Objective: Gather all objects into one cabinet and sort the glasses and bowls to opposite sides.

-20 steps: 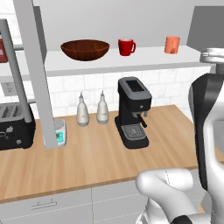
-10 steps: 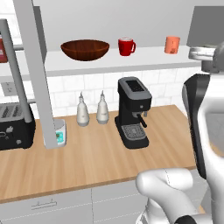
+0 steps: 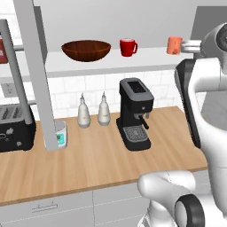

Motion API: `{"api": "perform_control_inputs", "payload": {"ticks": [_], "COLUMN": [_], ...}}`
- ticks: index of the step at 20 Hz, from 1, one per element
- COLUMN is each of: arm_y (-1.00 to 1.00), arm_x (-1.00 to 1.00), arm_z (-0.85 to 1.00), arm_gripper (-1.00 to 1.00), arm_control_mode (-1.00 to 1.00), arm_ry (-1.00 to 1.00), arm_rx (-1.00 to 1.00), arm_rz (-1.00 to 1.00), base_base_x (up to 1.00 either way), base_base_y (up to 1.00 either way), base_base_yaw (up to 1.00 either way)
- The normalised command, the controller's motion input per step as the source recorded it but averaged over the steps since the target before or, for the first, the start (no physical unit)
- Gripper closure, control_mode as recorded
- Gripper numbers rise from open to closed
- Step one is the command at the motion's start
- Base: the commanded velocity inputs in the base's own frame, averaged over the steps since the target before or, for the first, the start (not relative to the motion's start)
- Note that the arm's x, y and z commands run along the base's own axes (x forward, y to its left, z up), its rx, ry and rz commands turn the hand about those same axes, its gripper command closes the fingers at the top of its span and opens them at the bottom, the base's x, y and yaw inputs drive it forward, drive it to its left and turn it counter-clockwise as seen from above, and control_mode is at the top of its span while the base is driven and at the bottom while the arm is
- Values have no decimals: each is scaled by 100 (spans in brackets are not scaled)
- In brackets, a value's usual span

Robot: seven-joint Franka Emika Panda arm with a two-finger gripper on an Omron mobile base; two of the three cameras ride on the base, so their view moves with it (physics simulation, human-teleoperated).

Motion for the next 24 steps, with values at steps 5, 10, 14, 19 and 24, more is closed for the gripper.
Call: {"api": "perform_control_inputs", "payload": {"ticks": [5, 10, 14, 19, 24], "arm_y": [-28, -29, -25, -16, -22], "arm_x": [64, 31, 25, 25, 37], "arm_z": [0, -5, -13, -15, 0], "arm_gripper": [100, 100, 100, 100, 100], "arm_control_mode": [-100, -100, -100, -100, -100], "arm_ry": [1, 0, -1, -5, -1], "arm_rx": [0, 0, 0, 0, 0], "arm_rz": [0, 0, 0, 0, 0], "base_base_x": [0, 0, 0, 0, 0], "base_base_y": [0, 0, 0, 0, 0], "base_base_yaw": [0, 0, 0, 0, 0]}}
